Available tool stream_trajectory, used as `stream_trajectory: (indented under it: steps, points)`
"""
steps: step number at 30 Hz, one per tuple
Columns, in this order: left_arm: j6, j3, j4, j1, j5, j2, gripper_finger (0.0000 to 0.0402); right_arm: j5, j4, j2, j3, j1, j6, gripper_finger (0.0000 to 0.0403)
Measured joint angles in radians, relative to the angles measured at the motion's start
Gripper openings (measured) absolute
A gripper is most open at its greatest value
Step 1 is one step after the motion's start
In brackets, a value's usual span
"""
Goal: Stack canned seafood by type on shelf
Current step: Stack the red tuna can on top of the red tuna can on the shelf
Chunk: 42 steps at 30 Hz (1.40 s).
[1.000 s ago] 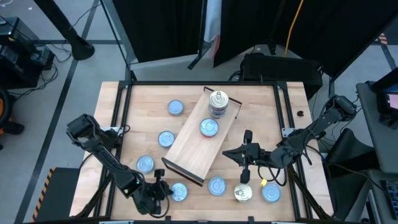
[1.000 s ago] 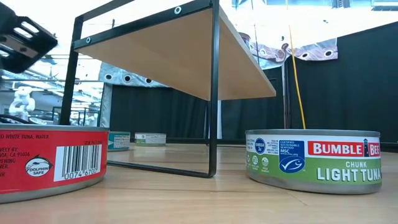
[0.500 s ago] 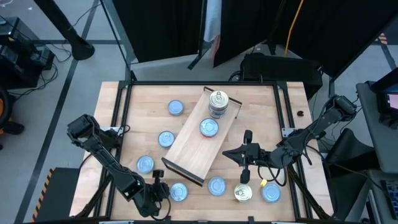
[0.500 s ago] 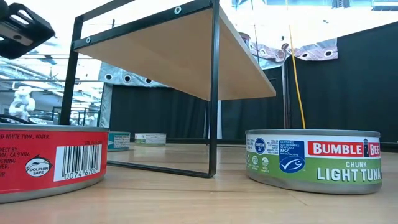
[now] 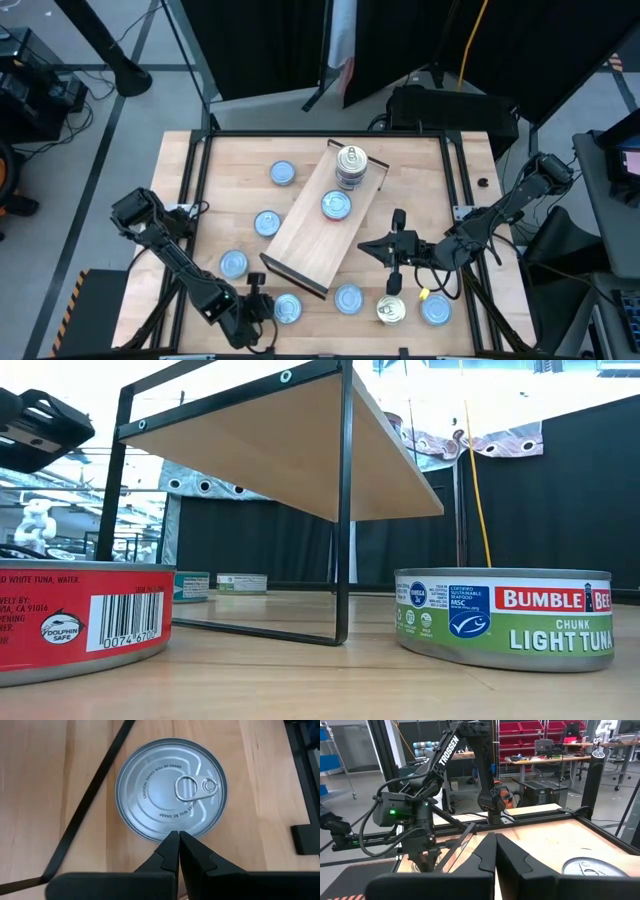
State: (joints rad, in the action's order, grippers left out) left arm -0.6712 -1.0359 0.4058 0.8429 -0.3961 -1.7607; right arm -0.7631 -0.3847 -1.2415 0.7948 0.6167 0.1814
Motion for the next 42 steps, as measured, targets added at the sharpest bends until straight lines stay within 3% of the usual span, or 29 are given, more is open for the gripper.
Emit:
stream_trajectory:
  steps: [21, 42]
  points:
    - [-0.004, -0.001, -0.011, 0.001, -0.008, -0.029, 0.0015, 0.001, 0.0, 0.0, 0.0, 0.0, 0.0, 0.0]
    - [-0.034, 0.001, 0.007, 0.0, 0.054, -0.034, 0.0015, 0.001, 0.0, 0.0, 0.0, 0.0, 0.0, 0.0]
